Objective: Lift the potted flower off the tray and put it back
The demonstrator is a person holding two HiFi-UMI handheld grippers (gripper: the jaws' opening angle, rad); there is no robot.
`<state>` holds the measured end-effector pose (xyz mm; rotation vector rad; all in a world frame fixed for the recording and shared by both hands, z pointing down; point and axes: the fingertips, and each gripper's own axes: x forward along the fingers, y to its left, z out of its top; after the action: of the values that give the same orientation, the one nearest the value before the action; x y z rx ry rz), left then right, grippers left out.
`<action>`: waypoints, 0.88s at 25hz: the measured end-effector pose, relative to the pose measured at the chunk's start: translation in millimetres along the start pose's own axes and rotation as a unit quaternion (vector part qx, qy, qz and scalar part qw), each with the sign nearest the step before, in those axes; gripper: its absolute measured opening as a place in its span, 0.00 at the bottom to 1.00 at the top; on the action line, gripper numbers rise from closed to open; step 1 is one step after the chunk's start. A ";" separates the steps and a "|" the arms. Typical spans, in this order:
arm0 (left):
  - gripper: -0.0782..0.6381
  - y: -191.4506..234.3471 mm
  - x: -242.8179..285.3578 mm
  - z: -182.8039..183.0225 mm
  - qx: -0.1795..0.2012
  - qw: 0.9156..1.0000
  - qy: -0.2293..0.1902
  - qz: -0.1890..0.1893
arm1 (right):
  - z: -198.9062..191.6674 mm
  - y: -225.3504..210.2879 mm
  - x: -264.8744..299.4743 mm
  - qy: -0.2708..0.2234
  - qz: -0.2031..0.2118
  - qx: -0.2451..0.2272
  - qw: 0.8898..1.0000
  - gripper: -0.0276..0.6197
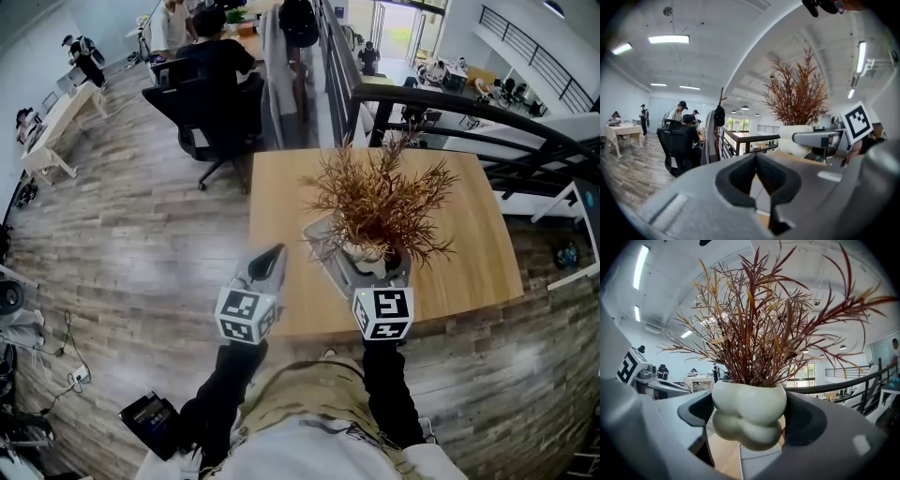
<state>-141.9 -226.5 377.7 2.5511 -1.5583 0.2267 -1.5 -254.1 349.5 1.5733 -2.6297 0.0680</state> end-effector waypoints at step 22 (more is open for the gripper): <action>0.11 -5.6 -27.8 -145.8 -0.001 0.999 0.039 0.005 | -181.8 -13.0 -21.9 0.027 -0.041 -0.008 0.999 0.76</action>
<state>-157.3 -170.7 514.4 2.5019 -1.5428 0.3208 28.0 -227.0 528.6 1.6467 -2.5163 0.0818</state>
